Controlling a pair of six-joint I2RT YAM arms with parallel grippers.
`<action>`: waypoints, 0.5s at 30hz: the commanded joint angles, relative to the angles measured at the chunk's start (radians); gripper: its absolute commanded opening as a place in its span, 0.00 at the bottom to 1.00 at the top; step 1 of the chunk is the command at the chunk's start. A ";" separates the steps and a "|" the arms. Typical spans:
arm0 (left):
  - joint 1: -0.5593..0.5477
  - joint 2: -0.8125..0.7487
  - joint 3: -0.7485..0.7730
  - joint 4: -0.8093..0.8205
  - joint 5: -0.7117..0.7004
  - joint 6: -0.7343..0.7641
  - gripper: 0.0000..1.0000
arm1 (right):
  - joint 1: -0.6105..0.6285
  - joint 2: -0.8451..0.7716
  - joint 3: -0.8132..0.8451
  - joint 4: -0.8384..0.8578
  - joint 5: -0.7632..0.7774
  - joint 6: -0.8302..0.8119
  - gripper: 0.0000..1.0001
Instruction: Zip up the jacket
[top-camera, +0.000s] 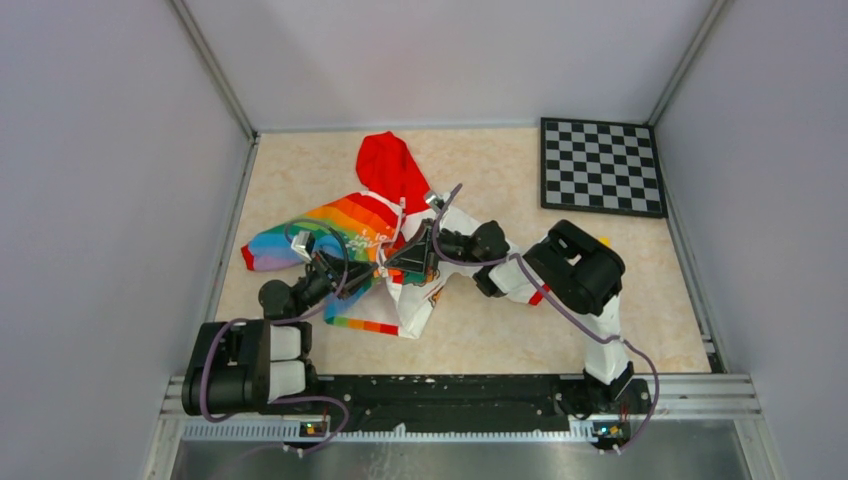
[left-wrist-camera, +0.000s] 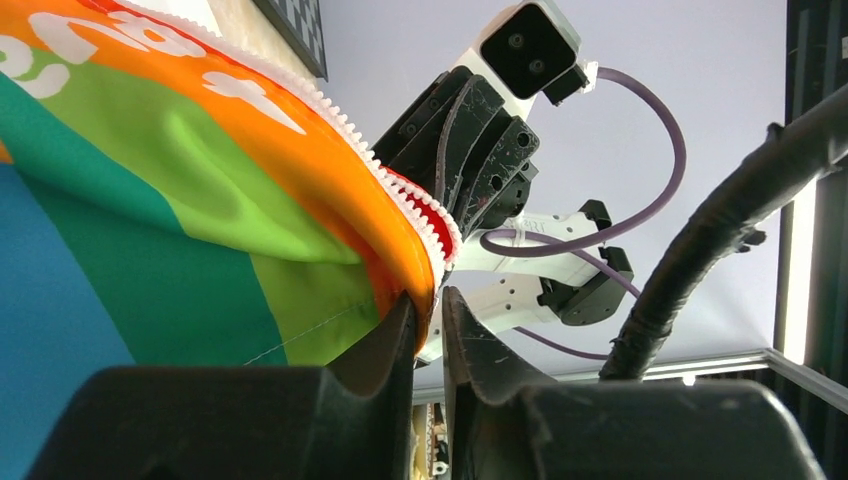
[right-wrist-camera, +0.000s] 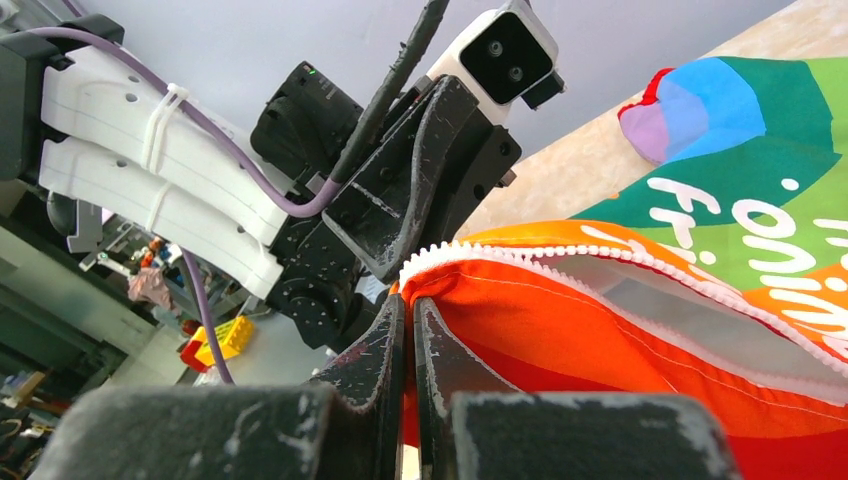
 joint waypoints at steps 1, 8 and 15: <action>0.002 -0.030 -0.054 0.038 0.022 0.035 0.17 | 0.007 -0.049 0.007 0.205 -0.005 -0.024 0.00; 0.002 -0.103 -0.021 -0.154 0.066 0.181 0.00 | 0.006 -0.045 0.017 0.205 0.022 0.014 0.00; 0.002 -0.151 0.060 -0.325 0.163 0.382 0.00 | 0.013 -0.033 0.050 0.205 0.046 0.101 0.00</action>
